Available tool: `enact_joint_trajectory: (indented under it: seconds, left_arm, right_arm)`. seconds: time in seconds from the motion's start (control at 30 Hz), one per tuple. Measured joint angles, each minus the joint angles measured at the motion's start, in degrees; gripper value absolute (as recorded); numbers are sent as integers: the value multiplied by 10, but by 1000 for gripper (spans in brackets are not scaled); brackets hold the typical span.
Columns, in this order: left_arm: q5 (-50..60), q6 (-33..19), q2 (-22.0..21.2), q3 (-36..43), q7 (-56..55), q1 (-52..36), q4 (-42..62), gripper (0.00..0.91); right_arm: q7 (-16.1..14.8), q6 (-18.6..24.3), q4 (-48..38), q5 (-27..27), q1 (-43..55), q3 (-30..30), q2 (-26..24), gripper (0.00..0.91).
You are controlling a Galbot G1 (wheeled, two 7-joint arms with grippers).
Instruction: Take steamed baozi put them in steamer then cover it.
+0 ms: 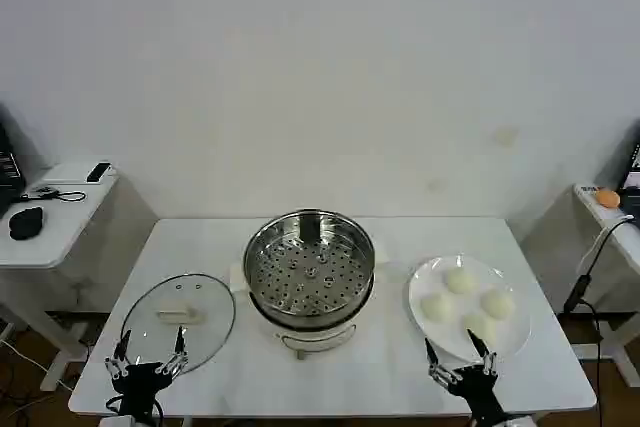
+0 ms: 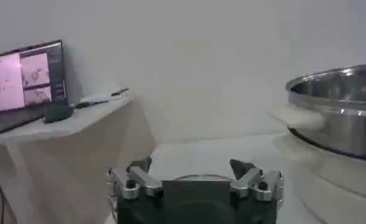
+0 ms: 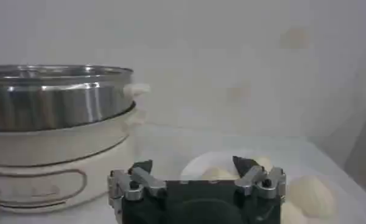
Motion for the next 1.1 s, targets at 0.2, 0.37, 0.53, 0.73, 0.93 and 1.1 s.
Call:
enact_joint_trajectory:
  seconds: [0.2,0.37,0.53,0.73,0.93,1.1]
  left_arm:
    - [28,8,1,-11,19,-6,3,907]
    - [50,9,0,-19,26,-9,3,907]
    - [66,2,0,-29,24,-16,9,907]
    - [75,-7,-1,-41,17,-20,9,907]
    - [83,-11,-3,-48,14,-23,5,907]
    - [87,-16,-5,-52,12,-24,7,907]
  right_arm:
    - [2,-36,-9,-34,33,20,-32,907]
    - [-15,-79,-18,-64,64,29,-84,907]
    - [-43,-123,-37,-92,109,29,-154,907]
    - [-86,-154,-80,-119,185,4,-256,907]
    - [-160,-163,-142,-145,315,-85,-355,907]
    - [-244,-160,-195,-165,444,-198,-412,907]
